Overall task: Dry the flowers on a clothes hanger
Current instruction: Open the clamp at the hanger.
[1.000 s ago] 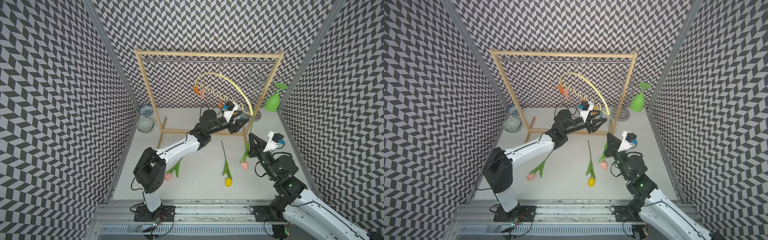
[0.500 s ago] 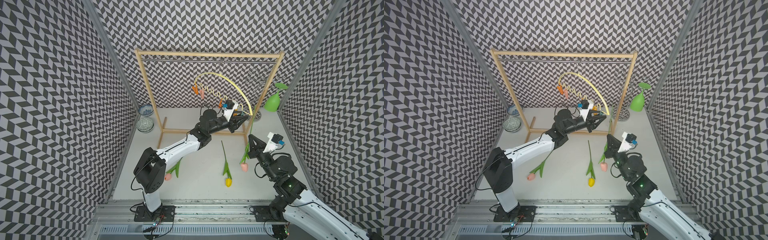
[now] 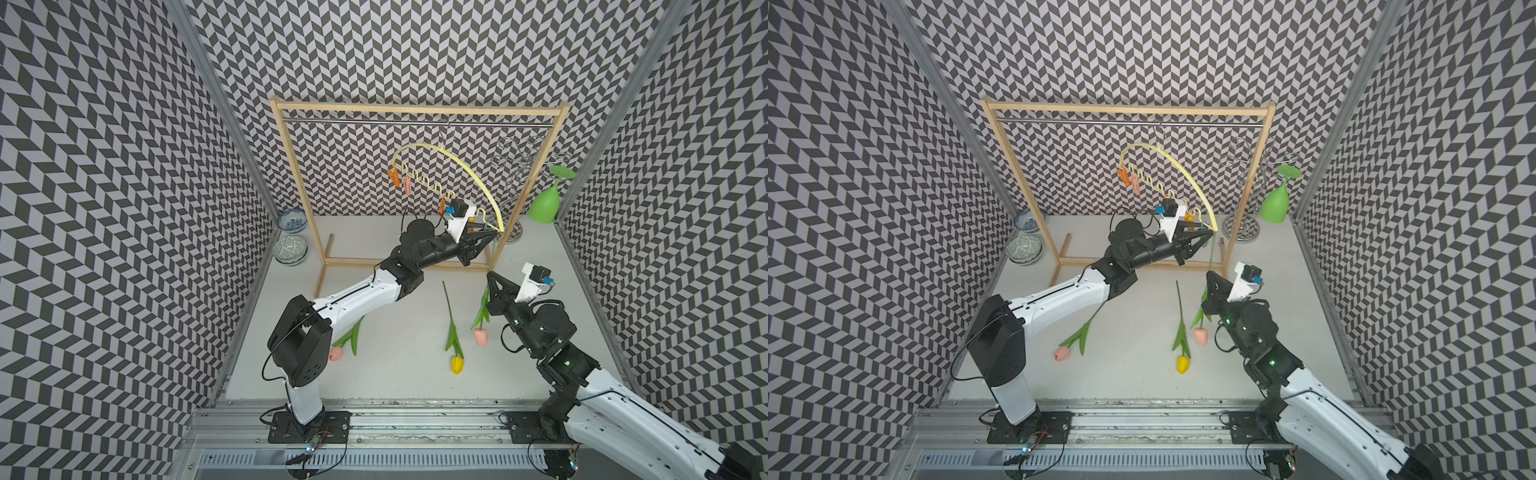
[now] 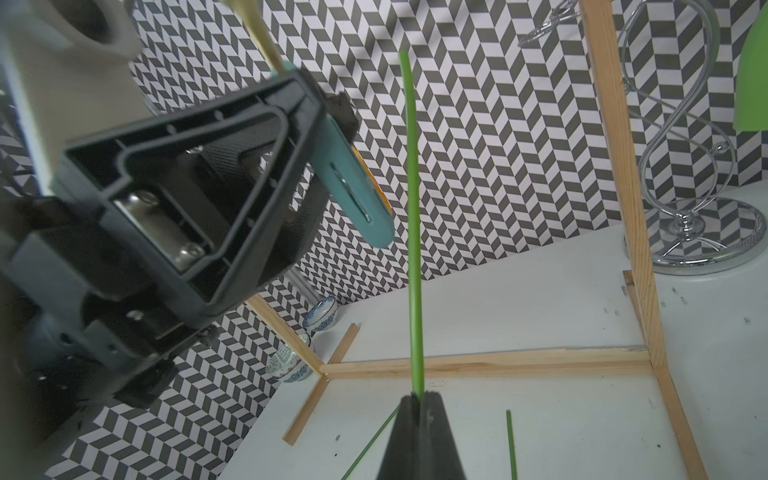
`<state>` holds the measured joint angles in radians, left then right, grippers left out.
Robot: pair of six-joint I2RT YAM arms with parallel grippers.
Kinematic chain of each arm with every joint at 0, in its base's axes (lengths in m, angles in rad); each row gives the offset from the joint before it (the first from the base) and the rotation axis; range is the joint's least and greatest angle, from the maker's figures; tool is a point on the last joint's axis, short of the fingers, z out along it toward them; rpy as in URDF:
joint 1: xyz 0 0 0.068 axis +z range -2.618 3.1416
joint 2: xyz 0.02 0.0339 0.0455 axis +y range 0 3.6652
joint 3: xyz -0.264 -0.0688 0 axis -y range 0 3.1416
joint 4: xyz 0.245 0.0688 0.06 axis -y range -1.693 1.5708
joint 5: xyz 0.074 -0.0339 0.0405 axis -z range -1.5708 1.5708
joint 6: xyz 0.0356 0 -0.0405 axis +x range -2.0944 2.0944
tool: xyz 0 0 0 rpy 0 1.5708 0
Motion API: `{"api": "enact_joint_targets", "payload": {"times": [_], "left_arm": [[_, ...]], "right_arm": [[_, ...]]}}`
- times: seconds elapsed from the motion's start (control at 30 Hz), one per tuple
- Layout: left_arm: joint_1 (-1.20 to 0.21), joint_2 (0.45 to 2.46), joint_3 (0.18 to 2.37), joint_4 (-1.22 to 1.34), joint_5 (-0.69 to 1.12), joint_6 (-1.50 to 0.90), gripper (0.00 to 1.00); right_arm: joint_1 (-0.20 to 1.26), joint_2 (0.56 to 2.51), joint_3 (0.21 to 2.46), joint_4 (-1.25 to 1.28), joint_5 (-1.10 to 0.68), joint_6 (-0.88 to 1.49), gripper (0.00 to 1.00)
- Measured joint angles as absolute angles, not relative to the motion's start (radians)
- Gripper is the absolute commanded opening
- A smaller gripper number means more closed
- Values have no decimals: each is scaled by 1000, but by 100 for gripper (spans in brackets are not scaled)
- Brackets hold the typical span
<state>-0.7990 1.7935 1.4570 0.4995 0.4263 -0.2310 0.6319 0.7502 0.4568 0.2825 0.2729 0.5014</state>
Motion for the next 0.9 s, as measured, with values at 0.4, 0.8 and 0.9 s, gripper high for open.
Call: {"api": "enact_joint_targets", "payload": {"times": [0.4, 0.8, 0.9], "left_arm": [[-799, 1790, 1434, 535, 426, -312, 25], [-799, 1770, 1410, 567, 426, -362, 25], [-799, 1758, 1410, 568, 427, -370, 25]], "right_arm": [[562, 836, 445, 527, 139, 581, 0], [545, 855, 425, 621, 109, 622, 0], [535, 876, 425, 624, 117, 623, 0]]}}
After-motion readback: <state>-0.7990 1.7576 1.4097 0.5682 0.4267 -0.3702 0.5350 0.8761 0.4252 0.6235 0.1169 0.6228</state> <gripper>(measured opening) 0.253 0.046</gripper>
